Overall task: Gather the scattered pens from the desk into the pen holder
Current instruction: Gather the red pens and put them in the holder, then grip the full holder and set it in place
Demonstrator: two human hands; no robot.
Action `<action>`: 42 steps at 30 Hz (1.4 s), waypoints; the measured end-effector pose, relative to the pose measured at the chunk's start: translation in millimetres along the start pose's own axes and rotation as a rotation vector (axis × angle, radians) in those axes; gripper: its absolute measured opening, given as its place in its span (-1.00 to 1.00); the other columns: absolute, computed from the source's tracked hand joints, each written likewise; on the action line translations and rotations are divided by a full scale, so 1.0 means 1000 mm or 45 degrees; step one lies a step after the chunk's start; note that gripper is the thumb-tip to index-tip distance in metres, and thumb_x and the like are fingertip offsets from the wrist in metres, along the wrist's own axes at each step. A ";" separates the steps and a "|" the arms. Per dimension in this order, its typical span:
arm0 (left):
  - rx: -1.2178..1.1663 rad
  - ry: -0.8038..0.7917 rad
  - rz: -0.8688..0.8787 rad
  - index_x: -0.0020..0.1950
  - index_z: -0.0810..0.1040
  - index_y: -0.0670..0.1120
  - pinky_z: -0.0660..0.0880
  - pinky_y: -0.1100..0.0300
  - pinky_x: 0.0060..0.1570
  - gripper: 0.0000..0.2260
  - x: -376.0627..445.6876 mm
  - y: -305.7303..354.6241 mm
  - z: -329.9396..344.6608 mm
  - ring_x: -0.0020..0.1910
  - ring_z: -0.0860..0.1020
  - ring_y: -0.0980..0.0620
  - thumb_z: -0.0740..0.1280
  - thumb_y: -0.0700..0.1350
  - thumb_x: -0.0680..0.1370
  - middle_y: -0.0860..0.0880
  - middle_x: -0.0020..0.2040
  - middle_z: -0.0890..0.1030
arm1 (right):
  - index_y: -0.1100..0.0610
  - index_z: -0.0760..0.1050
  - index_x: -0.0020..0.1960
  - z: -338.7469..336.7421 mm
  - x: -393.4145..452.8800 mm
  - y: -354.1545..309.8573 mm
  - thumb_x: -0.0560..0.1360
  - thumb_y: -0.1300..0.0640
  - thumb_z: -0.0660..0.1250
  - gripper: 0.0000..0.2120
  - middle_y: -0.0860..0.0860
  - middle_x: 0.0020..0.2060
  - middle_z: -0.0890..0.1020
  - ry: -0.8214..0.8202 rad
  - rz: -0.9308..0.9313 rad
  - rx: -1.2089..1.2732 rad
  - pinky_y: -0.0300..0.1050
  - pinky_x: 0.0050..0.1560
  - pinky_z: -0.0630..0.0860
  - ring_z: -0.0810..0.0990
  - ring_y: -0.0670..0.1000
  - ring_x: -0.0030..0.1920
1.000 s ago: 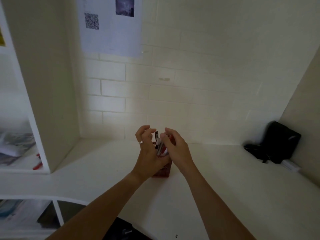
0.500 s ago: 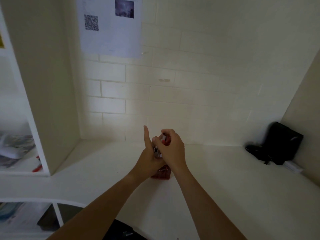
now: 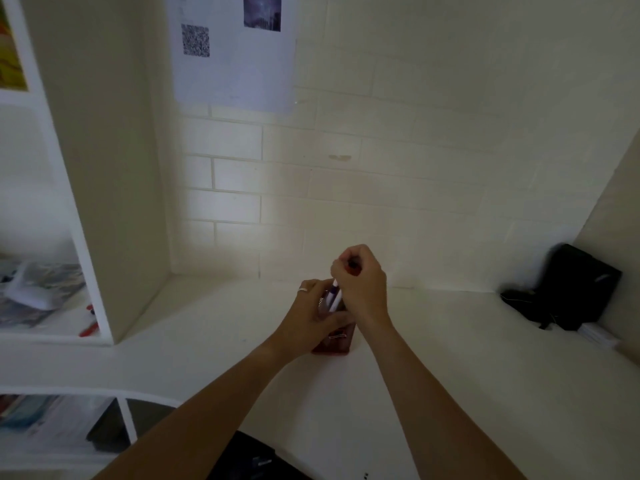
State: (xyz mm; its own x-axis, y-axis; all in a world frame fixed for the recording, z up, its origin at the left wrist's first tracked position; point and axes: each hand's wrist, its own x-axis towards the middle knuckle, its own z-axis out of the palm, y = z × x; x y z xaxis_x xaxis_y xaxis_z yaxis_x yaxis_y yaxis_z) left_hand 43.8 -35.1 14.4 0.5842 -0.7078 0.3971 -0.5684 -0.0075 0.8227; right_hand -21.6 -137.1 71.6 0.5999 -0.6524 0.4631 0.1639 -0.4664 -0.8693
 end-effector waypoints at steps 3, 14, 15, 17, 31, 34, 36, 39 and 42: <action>-0.042 0.038 -0.008 0.27 0.45 0.02 0.49 0.32 0.09 -0.63 0.000 0.001 0.003 0.14 0.49 0.18 0.46 -0.04 0.51 -0.02 0.19 0.44 | 0.10 0.57 -0.09 0.000 0.001 0.005 0.53 0.11 0.40 -0.93 -0.03 -0.16 0.65 -0.201 0.009 -0.230 -0.43 -0.19 0.47 0.61 -0.11 -0.16; -0.058 0.035 -0.056 0.54 0.18 0.14 0.47 0.09 0.30 -0.24 0.000 0.000 0.001 0.33 0.41 0.07 0.47 0.16 0.44 -0.01 0.38 0.37 | -0.04 0.36 0.42 -0.012 0.012 -0.002 0.51 -0.43 0.16 -0.35 -0.05 0.25 0.56 -0.260 0.417 0.110 -0.01 0.17 0.54 0.63 0.04 0.15; -0.080 0.021 -0.089 0.58 0.07 0.12 0.45 0.12 0.28 -0.12 -0.001 -0.001 0.000 0.36 0.39 0.05 0.49 0.19 0.40 -0.01 0.42 0.31 | -0.04 0.40 0.37 -0.013 0.010 -0.001 0.57 -0.37 0.11 -0.46 -0.06 0.22 0.56 -0.198 0.428 0.230 -0.08 0.12 0.50 0.59 -0.05 0.15; -0.043 -0.012 -0.110 0.61 -0.05 0.05 0.43 0.13 0.30 0.02 -0.004 -0.007 -0.003 0.39 0.33 0.05 0.51 0.19 0.35 0.00 0.46 0.20 | -0.11 0.46 0.26 -0.020 0.005 0.009 0.65 -0.17 0.11 -0.71 -0.09 0.16 0.57 -0.075 0.428 0.255 -0.11 0.10 0.49 0.56 -0.13 0.13; 0.130 0.183 0.100 0.51 0.32 0.05 0.59 0.26 -0.03 -0.45 -0.003 -0.021 0.002 0.01 0.64 0.11 0.37 -0.17 0.54 0.04 0.13 0.65 | 0.07 0.48 0.37 -0.026 -0.028 0.048 0.53 0.10 0.44 -0.57 0.01 0.19 0.66 -0.518 0.234 -0.543 -0.37 -0.13 0.44 0.65 0.05 0.15; 0.109 0.247 0.080 0.54 0.27 0.00 0.50 0.51 -0.14 -0.46 0.010 -0.020 -0.002 -0.06 0.63 0.09 0.33 -0.22 0.59 0.01 0.11 0.65 | 0.08 0.48 0.38 -0.012 -0.018 0.050 0.53 0.12 0.43 -0.56 0.02 0.18 0.68 -0.398 0.163 -0.518 -0.39 -0.14 0.45 0.68 0.06 0.11; 0.111 0.271 0.060 0.56 0.24 -0.01 0.46 0.58 -0.17 -0.46 0.020 -0.022 -0.004 -0.07 0.63 0.06 0.31 -0.24 0.60 -0.01 0.11 0.65 | 0.07 0.48 0.40 0.000 -0.011 0.053 0.52 0.13 0.43 -0.55 0.02 0.19 0.69 -0.332 0.153 -0.496 -0.26 -0.01 0.51 0.69 0.07 0.12; 0.105 0.304 0.033 0.56 0.25 -0.03 0.44 0.61 -0.20 -0.47 0.033 -0.029 -0.007 -0.09 0.59 0.07 0.30 -0.25 0.62 -0.05 0.11 0.66 | 0.05 0.46 0.42 0.014 -0.002 0.061 0.53 0.14 0.43 -0.54 0.01 0.20 0.69 -0.254 0.153 -0.410 -0.16 0.13 0.56 0.69 0.06 0.14; 0.086 0.327 0.020 0.55 0.27 -0.04 0.45 0.59 -0.20 -0.49 0.041 -0.036 -0.008 -0.10 0.59 0.10 0.30 -0.24 0.62 -0.02 0.11 0.64 | 0.05 0.46 0.43 0.024 0.004 0.071 0.54 0.17 0.43 -0.52 0.02 0.20 0.69 -0.205 0.150 -0.345 -0.22 0.11 0.54 0.69 0.05 0.14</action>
State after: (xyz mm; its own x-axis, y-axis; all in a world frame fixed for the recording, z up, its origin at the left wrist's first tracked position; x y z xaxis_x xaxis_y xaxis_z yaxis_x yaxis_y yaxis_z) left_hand 92.7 -58.6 4.1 0.6977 -0.5062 0.5070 -0.6111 -0.0511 0.7899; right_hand 11.2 -158.5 8.2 0.7216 -0.6188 0.3104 -0.1152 -0.5495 -0.8275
